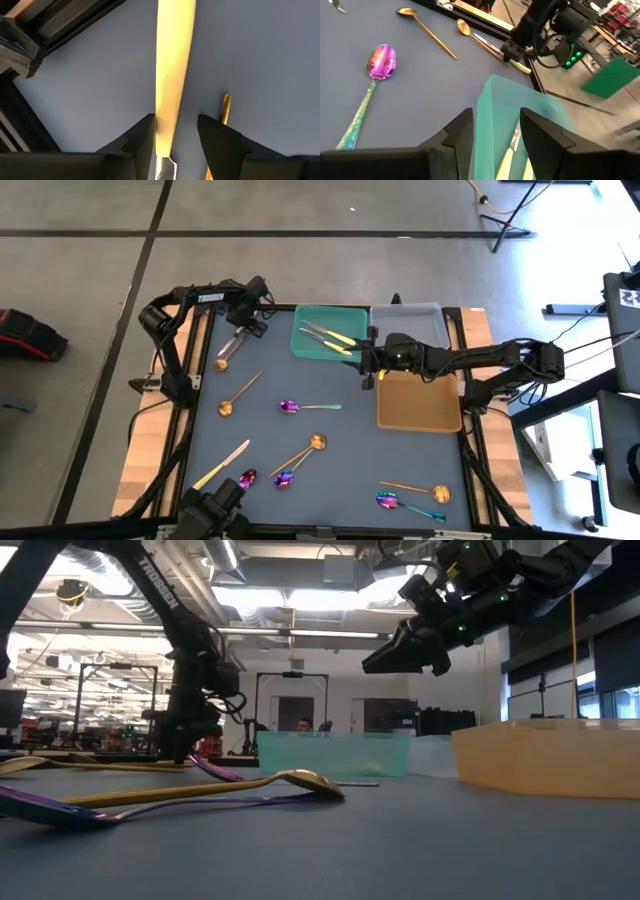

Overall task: Sort silverware by color (type)
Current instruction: Put the yellow table knife into the green bin

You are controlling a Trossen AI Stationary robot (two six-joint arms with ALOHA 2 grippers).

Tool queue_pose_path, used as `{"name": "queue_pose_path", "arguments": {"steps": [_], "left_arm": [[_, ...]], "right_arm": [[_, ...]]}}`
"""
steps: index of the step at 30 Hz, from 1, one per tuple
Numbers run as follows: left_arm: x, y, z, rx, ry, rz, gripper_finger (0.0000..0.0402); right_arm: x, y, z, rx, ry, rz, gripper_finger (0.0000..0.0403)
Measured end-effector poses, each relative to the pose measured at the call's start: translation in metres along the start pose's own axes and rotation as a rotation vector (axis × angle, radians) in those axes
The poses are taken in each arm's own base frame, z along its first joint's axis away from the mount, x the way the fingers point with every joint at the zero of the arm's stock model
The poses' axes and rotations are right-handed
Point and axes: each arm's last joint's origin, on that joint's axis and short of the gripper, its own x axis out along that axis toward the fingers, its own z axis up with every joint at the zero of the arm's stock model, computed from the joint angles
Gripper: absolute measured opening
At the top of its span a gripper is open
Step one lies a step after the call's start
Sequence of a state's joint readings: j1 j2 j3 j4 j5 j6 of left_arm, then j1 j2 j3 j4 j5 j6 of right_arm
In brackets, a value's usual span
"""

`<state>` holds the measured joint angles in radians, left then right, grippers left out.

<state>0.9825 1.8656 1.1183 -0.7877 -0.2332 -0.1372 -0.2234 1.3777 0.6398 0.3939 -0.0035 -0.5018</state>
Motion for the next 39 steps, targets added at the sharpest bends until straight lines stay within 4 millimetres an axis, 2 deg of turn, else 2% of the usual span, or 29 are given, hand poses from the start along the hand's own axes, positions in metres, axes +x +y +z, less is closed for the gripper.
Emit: {"name": "queue_pose_path", "arguments": {"steps": [4,12,16,21,27,33,39], "left_arm": [[0.001,-0.001,0.0,0.018,-0.001,-0.015,0.0122],[0.0,-0.001,0.0,0.038,-0.006,-0.023,0.0045],[-0.008,-0.003,-0.001,0.048,-0.047,0.011,0.0038],[-0.043,-0.004,-0.005,0.047,-0.175,0.085,0.0054],[-0.088,-0.022,-0.02,0.157,-0.341,0.042,0.0054],[-0.125,-0.051,-0.033,0.274,-0.544,-0.019,0.0054],[-0.143,-0.087,-0.038,0.406,-0.71,-0.15,0.0054]], "right_arm": [[0.0,0.0,0.0,0.0,-0.004,0.007,0.0152],[0.0,0.002,-0.004,0.045,0.036,0.028,0.0152],[0.0,0.003,-0.005,0.053,0.055,0.036,0.0152],[0.0,0.003,-0.006,0.071,0.062,0.031,0.0152],[0.0,0.004,-0.007,0.071,0.075,0.038,0.0152],[0.0,0.004,-0.007,0.077,0.077,0.038,0.0152],[0.0,0.004,-0.008,0.081,0.083,0.042,0.0152]]}}
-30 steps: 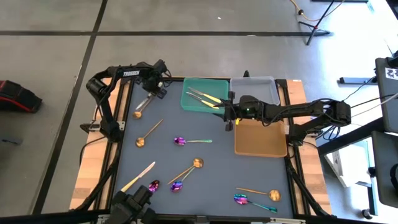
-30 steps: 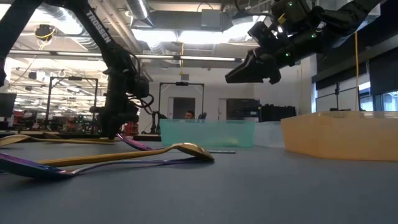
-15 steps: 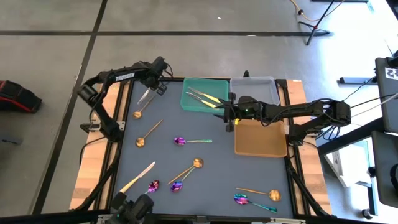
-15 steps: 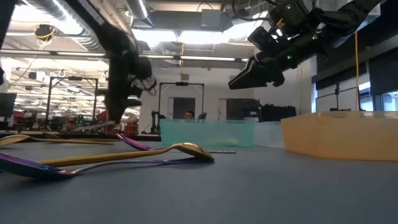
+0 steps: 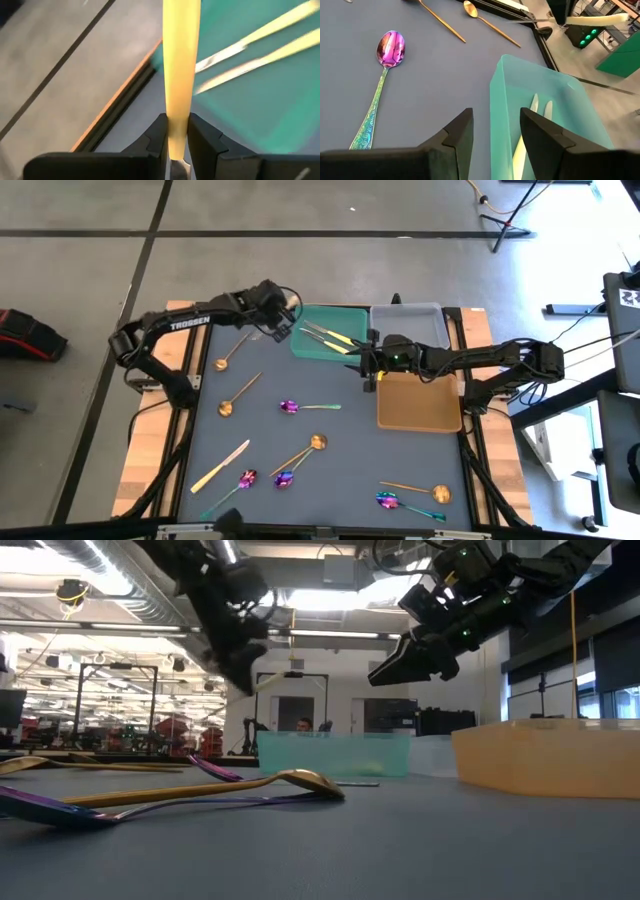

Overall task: Sort silverware by color (type)
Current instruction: Put the yellow table knife into the green bin

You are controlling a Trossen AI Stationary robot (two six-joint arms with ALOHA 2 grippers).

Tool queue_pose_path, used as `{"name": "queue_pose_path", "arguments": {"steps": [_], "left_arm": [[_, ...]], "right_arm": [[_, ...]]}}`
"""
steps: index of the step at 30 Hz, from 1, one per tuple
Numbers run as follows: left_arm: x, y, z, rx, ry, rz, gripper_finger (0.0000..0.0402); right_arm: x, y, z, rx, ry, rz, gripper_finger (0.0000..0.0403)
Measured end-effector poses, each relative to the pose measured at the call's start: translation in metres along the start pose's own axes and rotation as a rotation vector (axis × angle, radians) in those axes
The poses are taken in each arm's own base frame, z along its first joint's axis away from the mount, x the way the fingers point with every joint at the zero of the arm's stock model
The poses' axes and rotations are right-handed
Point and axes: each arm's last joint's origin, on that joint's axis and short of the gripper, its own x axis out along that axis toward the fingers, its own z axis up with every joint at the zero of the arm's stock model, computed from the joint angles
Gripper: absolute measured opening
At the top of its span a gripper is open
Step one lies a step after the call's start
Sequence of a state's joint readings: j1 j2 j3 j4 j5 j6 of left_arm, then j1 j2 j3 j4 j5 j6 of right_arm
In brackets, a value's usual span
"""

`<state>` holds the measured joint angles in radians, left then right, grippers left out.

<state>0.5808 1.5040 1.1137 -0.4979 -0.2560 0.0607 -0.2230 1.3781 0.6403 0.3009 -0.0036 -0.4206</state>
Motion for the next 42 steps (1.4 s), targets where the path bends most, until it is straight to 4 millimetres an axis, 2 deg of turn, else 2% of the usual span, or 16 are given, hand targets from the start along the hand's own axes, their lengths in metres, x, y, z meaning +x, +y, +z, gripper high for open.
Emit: {"name": "queue_pose_path", "arguments": {"steps": [5,10,15,25,33,36,42], "left_arm": [[-0.008,-0.027,0.018,0.082,-0.193,-0.091,0.0054],[-0.016,-0.043,0.032,0.084,-0.356,-0.155,0.0054],[-0.008,-0.053,0.04,0.098,-0.442,-0.189,0.0054],[0.039,-0.068,0.034,0.108,-0.374,-0.183,0.006],[0.043,-0.071,0.031,0.111,-0.352,-0.167,0.0127],[0.033,-0.073,0.031,0.12,-0.341,-0.17,0.0143],[-0.02,-0.085,0.018,0.148,-0.256,-0.208,0.0148]], "right_arm": [[0.0,0.001,-0.001,0.023,0.013,0.006,0.0152],[0.0,0.001,-0.001,0.024,0.012,0.015,0.0152],[0.0,0.001,-0.001,0.029,0.008,0.022,0.0152],[0.0,0.004,-0.006,0.036,0.062,0.044,0.0152],[0.0,0.004,-0.007,0.05,0.074,0.049,0.0152],[0.0,0.004,-0.008,0.056,0.084,0.053,0.0152],[-0.001,0.012,-0.007,0.043,0.098,0.072,0.0152]]}}
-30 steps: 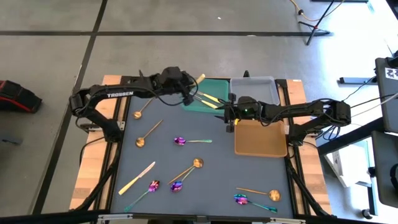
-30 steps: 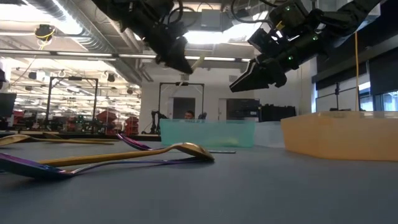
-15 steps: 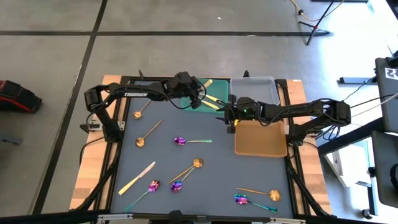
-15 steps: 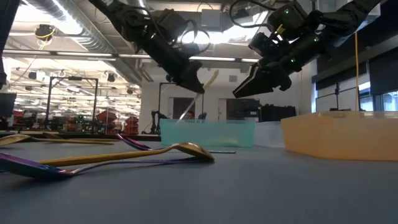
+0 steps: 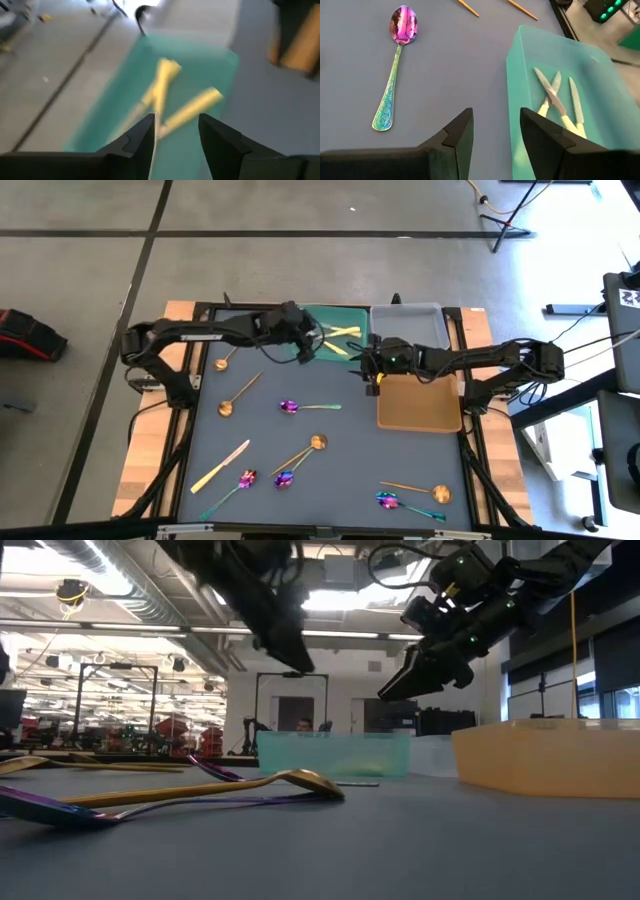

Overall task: Sort silverware by color (type)
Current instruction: Put the yellow table knife into the green bin

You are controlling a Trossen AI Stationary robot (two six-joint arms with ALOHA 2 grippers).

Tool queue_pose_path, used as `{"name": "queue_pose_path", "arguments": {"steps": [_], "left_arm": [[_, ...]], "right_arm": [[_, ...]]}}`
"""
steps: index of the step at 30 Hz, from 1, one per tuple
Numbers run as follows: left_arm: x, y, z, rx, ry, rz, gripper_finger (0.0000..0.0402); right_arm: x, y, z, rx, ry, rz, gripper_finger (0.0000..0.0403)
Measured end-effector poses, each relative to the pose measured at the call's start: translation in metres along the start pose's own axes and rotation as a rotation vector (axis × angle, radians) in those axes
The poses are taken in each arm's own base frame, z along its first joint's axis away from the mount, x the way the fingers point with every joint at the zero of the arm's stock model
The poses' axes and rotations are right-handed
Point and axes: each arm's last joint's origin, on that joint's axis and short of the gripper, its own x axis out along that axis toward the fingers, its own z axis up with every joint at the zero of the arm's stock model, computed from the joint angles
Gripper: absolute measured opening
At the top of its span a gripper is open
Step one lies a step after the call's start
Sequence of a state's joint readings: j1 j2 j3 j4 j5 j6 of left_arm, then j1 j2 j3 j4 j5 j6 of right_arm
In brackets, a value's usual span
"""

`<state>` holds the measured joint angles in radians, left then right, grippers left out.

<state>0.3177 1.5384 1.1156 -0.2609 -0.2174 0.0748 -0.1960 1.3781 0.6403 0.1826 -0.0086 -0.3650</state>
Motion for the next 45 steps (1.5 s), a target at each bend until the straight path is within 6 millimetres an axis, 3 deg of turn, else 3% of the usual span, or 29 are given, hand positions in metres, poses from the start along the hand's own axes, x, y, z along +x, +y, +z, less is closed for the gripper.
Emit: {"name": "queue_pose_path", "arguments": {"steps": [5,10,17,31,45], "left_arm": [[-0.042,-0.027,-0.011,-0.066,0.14,-0.081,0.0148],[-0.071,-0.052,-0.027,-0.142,0.291,-0.121,0.0148],[-0.096,-0.089,-0.048,-0.243,0.461,-0.129,0.0148],[-0.143,-0.142,-0.078,-0.476,0.648,-0.147,0.0146],[-0.202,-0.189,-0.123,-0.534,0.782,-0.136,0.0145]], "right_arm": [[0.0,0.01,0.008,-0.051,-0.052,0.02,0.0152],[-0.001,0.017,0.012,-0.069,-0.071,0.039,0.0152],[-0.002,0.034,0.017,-0.102,-0.093,0.091,0.0152],[-0.008,0.072,0.024,-0.193,-0.111,0.212,0.0152],[-0.013,0.091,0.024,-0.09,-0.079,0.284,0.0152]]}}
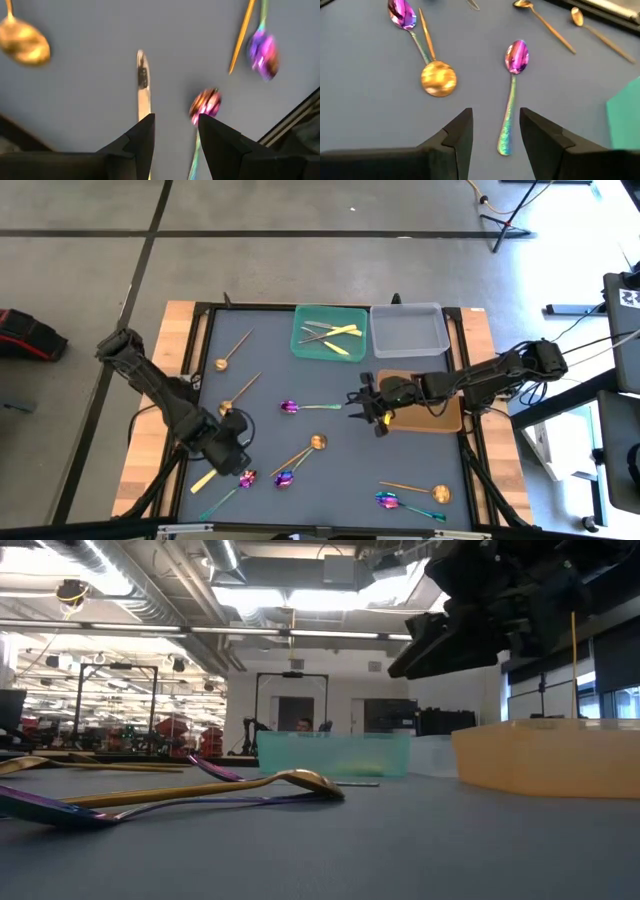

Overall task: Sort silverware by color (type)
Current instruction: Put the yellow table knife into the green bin

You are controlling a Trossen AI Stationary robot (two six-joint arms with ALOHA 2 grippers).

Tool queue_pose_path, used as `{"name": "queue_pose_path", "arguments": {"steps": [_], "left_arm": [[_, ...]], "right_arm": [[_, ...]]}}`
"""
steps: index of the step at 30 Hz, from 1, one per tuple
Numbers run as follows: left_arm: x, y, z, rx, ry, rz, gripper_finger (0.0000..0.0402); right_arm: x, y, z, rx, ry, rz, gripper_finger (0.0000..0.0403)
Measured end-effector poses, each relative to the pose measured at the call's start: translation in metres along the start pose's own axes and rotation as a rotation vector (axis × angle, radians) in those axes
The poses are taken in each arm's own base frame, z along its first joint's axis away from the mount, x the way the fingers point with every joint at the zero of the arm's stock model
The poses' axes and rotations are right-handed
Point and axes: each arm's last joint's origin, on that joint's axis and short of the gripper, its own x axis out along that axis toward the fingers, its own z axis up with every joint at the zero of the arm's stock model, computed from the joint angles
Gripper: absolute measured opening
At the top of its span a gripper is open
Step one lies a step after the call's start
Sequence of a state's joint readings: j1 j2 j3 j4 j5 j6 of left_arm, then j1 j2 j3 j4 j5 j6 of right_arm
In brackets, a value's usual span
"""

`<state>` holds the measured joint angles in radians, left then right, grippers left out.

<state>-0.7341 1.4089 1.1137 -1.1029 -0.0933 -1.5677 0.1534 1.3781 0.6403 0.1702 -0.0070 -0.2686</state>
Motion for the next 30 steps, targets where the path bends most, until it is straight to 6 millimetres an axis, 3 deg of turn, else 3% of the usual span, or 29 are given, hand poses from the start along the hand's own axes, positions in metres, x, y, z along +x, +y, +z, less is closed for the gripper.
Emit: {"name": "queue_pose_path", "arguments": {"steps": [6,18,30], "left_arm": [[0.007,-0.004,-0.019,-0.082,0.192,0.041,0.0145],[0.053,-0.019,-0.043,-0.091,0.182,0.206,0.0145],[0.085,-0.026,-0.051,-0.069,0.223,0.295,0.0145]], "right_arm": [[0.0,0.013,0.002,0.011,0.007,0.042,0.0152],[-0.003,0.047,0.009,-0.013,-0.018,0.126,0.0152],[-0.005,0.058,0.012,-0.004,-0.027,0.159,0.0152]]}}
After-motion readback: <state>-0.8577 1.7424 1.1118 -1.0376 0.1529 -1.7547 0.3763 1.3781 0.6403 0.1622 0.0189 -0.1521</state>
